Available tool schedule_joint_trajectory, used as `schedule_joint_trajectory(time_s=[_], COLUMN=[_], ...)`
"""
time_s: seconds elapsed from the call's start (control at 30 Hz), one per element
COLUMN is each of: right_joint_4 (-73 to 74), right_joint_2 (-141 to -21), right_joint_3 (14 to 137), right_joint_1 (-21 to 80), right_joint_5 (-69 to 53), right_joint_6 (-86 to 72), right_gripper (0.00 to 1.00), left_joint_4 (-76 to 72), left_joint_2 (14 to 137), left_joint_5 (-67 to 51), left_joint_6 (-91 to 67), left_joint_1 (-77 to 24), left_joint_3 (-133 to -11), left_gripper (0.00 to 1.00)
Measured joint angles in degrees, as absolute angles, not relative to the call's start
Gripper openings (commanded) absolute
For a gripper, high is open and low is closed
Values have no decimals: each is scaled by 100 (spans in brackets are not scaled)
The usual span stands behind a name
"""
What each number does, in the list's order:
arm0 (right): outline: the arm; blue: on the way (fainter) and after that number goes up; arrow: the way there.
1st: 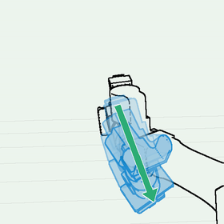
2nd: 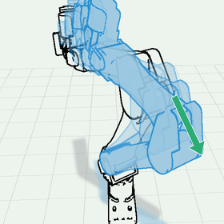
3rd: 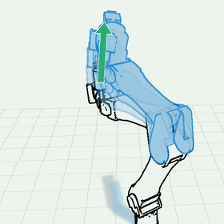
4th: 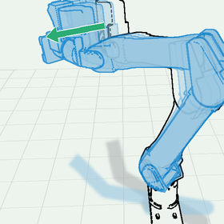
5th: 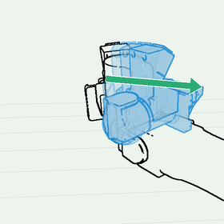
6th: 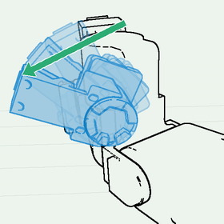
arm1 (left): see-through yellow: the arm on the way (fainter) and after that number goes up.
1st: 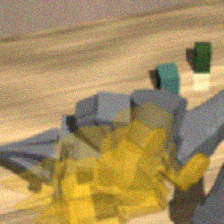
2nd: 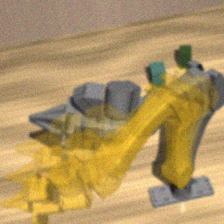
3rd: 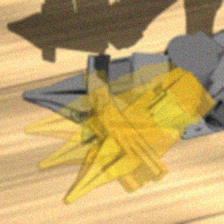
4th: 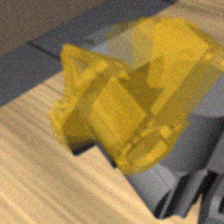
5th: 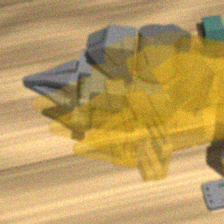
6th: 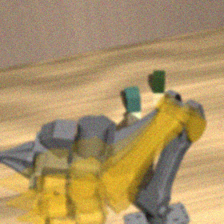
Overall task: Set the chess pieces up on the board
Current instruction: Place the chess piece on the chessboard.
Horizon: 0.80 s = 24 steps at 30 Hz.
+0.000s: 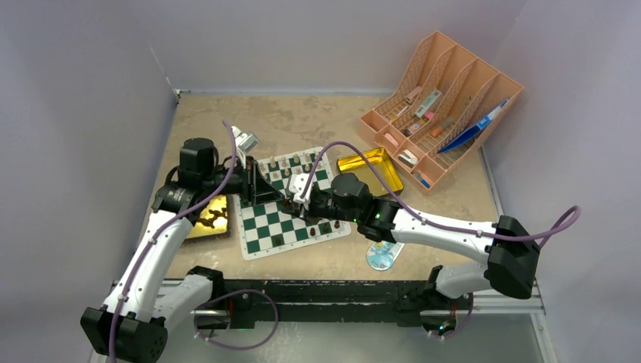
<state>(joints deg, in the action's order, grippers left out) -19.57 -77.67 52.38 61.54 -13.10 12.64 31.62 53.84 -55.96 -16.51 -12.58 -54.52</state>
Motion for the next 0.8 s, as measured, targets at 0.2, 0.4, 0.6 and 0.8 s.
schedule_joint_trajectory(time_s=[0.2, 0.4, 0.6, 0.8], right_joint_4=[-1953, -1931, -1951, -1951], right_joint_2=[-7767, -7767, -7760, -7129], right_joint_3=[5236, 5236, 5234, 4821], right_joint_1=[6154, 6154, 6156, 6158], right_joint_5=[-1308, -1310, -1236, -819], right_joint_6=[1243, 1203, 978, 443], right_gripper=[0, 6, 50, 82], left_joint_4=[3426, 3485, 3566, 3892], left_joint_2=[5443, 5483, 5343, 5092], left_joint_5=[-5463, -5454, -5151, -4163], left_joint_6=[-1531, -1514, -1437, -1544], left_joint_1=[-1291, -1345, -1409, -1573], left_joint_3=[-5472, -5520, -5535, -5605], left_gripper=[22, 0, 0, 0])
